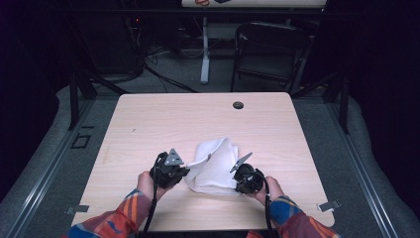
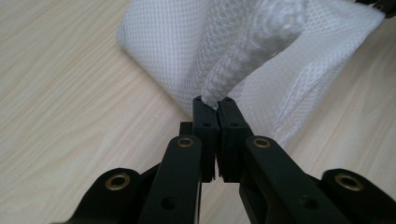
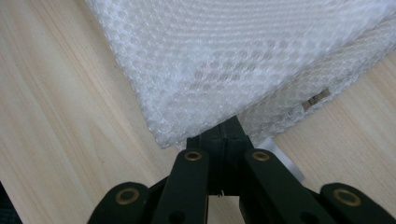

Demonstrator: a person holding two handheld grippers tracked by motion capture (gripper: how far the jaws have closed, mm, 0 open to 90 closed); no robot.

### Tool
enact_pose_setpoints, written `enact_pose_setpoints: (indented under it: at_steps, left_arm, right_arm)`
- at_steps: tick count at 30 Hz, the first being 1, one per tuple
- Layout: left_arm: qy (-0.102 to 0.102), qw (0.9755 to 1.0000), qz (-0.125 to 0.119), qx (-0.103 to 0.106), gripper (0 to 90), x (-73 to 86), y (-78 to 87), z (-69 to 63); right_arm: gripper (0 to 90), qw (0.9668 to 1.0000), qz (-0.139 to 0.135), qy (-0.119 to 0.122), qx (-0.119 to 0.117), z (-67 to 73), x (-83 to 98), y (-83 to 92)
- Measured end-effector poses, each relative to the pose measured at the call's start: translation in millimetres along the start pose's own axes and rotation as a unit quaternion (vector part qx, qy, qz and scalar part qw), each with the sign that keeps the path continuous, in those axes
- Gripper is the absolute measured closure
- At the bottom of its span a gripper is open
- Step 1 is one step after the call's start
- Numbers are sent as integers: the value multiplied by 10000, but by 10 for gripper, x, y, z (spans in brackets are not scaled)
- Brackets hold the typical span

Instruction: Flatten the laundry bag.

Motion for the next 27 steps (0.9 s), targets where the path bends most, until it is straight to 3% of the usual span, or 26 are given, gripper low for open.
enact_pose_setpoints:
  at_steps: [9, 12, 15, 27]
  left_arm:
    - [320, 9994, 106, 8, 882, 148, 0, 102]
    - [319, 9994, 157, -41, 885, 168, -21, 104]
    - [495, 9985, 205, -62, 886, 215, -49, 130]
    - [844, 9956, 402, 18, 886, 329, -114, 150]
  right_arm:
    - [900, 10000, -28, -37, 21, -22, 4, 3]
    - [900, 10000, -15, -12, 39, -26, 6, 5]
    - [900, 10000, -21, 0, 43, -27, 6, 5]
    - [900, 10000, -33, -1, 71, -41, 3, 7]
Point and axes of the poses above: each handheld gripper's, and its own axes: y roughly backward along the jaws, x roughly out of its underside, z roughly to its left, the point moved 8 cm from there along -y, roughly forward along the jaws, and after that the axes turned 9 degrees about -y, right-handed, at the moved point
